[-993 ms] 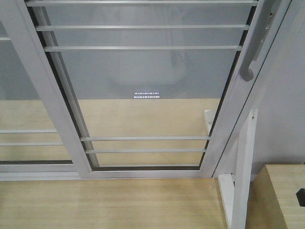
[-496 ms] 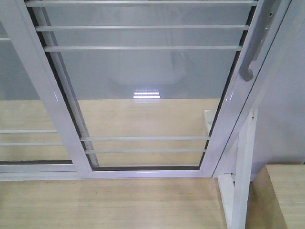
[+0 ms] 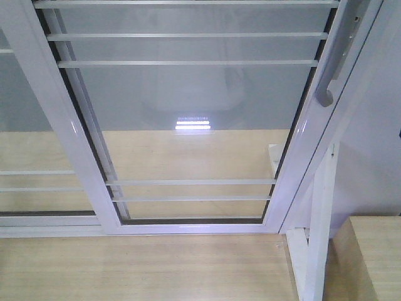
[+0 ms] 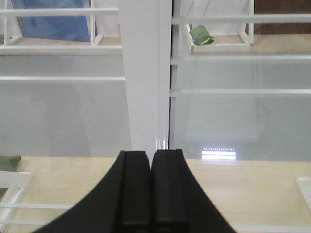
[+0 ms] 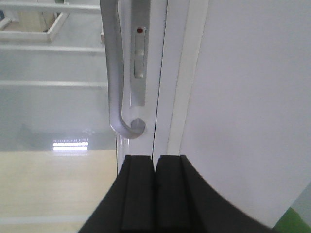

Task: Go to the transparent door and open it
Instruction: 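Move the right gripper toward the silver vertical door handle, then close the right gripper around the silver door handle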

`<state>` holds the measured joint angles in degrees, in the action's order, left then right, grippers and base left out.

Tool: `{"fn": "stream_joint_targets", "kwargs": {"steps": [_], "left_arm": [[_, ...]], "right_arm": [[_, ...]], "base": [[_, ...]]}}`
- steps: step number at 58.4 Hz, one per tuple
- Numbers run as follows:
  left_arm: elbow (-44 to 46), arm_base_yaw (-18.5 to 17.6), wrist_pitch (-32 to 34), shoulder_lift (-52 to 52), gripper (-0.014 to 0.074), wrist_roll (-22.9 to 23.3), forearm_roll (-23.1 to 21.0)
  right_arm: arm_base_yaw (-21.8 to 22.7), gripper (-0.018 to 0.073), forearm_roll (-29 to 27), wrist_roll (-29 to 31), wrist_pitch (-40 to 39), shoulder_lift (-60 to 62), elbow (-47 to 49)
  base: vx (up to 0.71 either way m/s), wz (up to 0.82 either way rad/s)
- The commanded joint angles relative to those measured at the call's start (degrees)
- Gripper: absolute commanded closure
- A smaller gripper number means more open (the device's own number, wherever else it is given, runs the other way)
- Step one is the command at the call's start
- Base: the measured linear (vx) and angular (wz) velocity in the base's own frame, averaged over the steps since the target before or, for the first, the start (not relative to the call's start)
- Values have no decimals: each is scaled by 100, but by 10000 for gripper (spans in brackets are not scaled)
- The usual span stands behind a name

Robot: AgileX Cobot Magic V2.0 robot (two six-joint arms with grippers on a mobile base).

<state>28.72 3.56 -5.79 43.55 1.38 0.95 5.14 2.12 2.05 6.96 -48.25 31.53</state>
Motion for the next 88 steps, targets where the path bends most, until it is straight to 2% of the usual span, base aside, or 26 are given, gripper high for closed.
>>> {"fn": "stream_joint_targets", "kwargs": {"steps": [1, 11, 19, 24, 33, 40, 45, 50, 60, 75, 88], "left_arm": [[193, -16, 524, 132, 587, 17, -43], [193, -16, 539, 191, 514, 11, -56], [193, -16, 490, 191, 406, 11, -45], [193, -16, 490, 191, 330, 11, -31], [193, -22, 579, 191, 228, 168, -95], [193, -22, 771, 191, 216, 409, -95], [193, -16, 873, 191, 216, 479, -95], [193, -16, 918, 191, 216, 479, -95], [193, -16, 834, 191, 216, 479, -95], [193, -16, 402, 191, 216, 479, -95], [193, -16, 307, 191, 216, 479, -95]], "right_arm": [[-7, 503, 57, 36, -659, -219, 192], [-7, 346, 63, 119, -1140, -472, 192], [-7, 216, 56, 71, -1724, -673, 192], [-7, 177, 48, -70, -1961, -869, 192], [-18, 173, 438, -52, -2607, -1370, 192], [-18, 173, 908, -77, -3425, -1880, 215], [-7, 173, 915, -308, -3682, -2353, 366], [-7, 173, 877, -710, -3789, -2766, 619], [-18, 173, 1228, -889, -4053, -3674, 1333], [-18, 173, 1366, -1362, -4064, -4489, 2271], [-18, 173, 2230, -2037, -4062, -4956, 2809]], "base": [[0, 0], [0, 0], [0, 0], [0, 0], [0, 0], [0, 0], [0, 0], [0, 0], [0, 0], [0, 0], [0, 0]]}}
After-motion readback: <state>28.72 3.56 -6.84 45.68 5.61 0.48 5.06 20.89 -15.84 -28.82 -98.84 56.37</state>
